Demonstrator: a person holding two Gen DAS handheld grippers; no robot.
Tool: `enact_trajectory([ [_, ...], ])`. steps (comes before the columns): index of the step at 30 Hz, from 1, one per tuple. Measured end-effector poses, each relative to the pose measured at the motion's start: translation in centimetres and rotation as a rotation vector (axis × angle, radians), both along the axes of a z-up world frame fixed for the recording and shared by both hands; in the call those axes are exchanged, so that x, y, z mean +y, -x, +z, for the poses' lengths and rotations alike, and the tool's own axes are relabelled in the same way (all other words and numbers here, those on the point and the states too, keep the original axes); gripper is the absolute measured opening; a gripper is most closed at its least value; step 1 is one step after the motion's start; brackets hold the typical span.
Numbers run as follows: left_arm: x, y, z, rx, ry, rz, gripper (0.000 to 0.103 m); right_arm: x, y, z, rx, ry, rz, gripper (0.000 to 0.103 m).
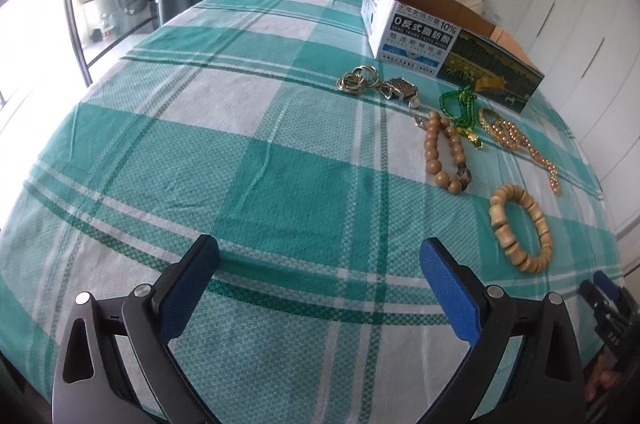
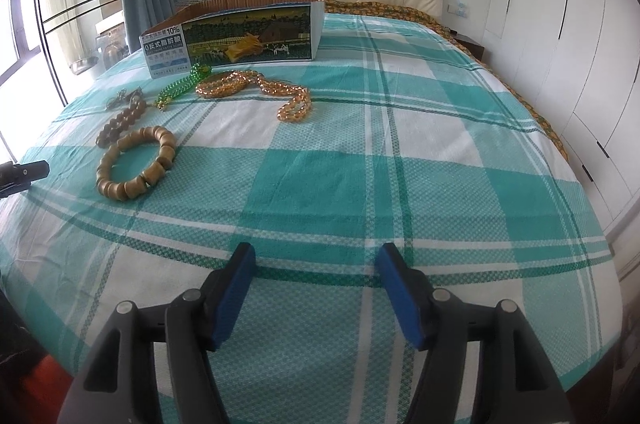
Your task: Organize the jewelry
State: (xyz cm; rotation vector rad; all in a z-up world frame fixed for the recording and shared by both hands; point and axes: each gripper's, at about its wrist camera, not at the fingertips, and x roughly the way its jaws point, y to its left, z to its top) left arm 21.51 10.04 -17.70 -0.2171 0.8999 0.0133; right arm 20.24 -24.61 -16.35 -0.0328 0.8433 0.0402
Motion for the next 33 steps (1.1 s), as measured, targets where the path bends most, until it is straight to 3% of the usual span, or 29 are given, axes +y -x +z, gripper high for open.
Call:
enact_trajectory([
  [6, -1.1, -0.1, -0.4, 0.024, -0.08, -0.042, 0.102, 0.1, 0.2, -0.1, -0.018, -0.002, -0.004, 0.07],
  [10, -2.4, 0.0, -0.9, 0.045, -0.186, -0.086, 0.103, 0.4, 0.1, -0.2, -0.005, -0.001, 0.015, 0.083],
  [16, -2.4, 0.7, -1.0, 0.014, -0.177, -0.098, 0.103, 0.4, -0.1, -0.2, 0.016, -0.003, 0.013, 0.084],
  [24, -2.6, 0.1, -0.9, 0.068, -0.179, -0.081, 0.103, 0.5, -0.1, -0.2, 0.019, -0.002, 0.019, 0.085],
  [33, -2.6, 0.3, -1.0, 0.048, -0.182, -0.084, 0.103, 0.6, 0.1, -0.2, 0.01, 0.0, -0.007, 0.086],
])
